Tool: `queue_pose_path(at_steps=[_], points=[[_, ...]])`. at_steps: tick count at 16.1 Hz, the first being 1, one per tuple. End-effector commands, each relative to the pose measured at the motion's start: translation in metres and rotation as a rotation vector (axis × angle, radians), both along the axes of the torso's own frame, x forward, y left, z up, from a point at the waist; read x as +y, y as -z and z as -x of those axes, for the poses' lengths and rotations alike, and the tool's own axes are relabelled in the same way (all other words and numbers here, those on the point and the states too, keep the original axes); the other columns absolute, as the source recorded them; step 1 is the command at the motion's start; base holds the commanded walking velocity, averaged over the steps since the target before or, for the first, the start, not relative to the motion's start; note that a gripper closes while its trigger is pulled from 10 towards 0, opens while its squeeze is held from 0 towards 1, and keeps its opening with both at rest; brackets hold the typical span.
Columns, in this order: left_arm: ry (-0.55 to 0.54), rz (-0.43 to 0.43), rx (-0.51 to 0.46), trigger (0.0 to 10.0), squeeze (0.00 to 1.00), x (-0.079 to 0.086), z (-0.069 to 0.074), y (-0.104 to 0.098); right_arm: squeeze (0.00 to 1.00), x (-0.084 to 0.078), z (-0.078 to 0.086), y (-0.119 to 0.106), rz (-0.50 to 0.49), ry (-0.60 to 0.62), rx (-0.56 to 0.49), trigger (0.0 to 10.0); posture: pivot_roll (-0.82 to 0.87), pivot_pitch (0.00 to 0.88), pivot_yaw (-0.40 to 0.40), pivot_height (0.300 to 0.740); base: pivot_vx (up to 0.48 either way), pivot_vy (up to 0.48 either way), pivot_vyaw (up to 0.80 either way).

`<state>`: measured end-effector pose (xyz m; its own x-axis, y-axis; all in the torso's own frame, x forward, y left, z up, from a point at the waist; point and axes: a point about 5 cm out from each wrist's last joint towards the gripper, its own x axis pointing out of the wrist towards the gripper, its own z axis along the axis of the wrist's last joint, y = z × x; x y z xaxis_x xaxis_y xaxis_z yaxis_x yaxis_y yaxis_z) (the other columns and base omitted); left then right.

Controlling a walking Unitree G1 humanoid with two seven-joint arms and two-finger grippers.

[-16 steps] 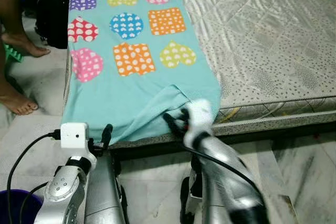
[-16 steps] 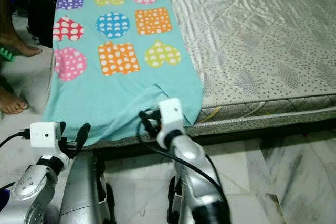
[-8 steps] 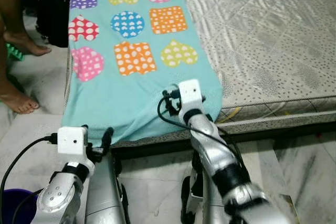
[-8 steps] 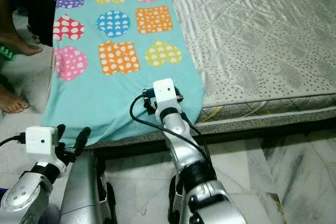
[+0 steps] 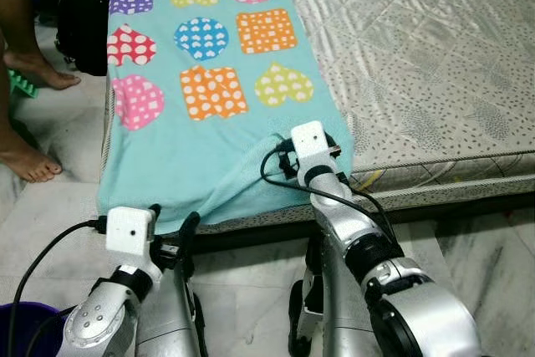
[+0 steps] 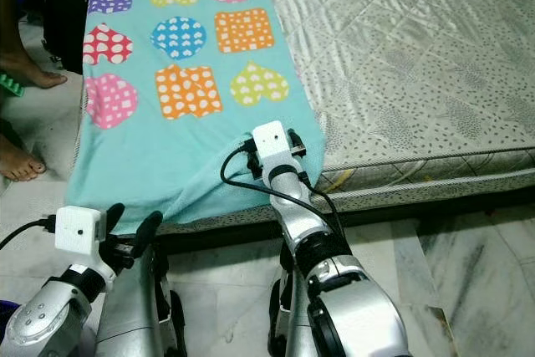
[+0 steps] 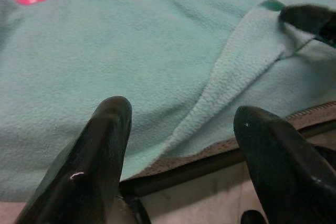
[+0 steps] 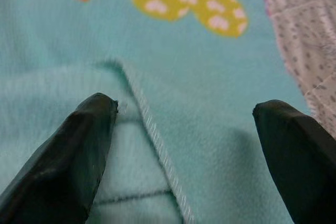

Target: Clean up the room

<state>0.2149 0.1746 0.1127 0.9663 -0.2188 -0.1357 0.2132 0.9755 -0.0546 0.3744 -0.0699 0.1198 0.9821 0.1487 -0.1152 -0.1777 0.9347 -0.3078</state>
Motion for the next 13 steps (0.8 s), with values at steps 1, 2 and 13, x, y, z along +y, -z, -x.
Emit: queue_pose_path(at_steps=[1,2,13], points=[[0.006,-0.009,0.017,10.0,0.0,0.001,0.003,0.001,0.0,0.002,0.003,0.008,0.041,-0.025,0.02,10.0,0.11,0.317,-0.039,0.54,0.0,0.0,0.0],[0.002,-0.009,0.017,10.0,0.0,0.001,0.003,0.001,0.0,0.002,0.004,0.009,0.063,-0.037,0.017,10.0,0.11,0.316,-0.041,0.54,0.0,0.0,0.0],[-0.015,-0.014,0.02,10.0,0.0,0.004,-0.001,0.004,0.0,-0.01,-0.002,0.006,0.112,0.022,-0.006,0.0,0.11,0.297,-0.036,0.54,0.0,0.0,0.0]])
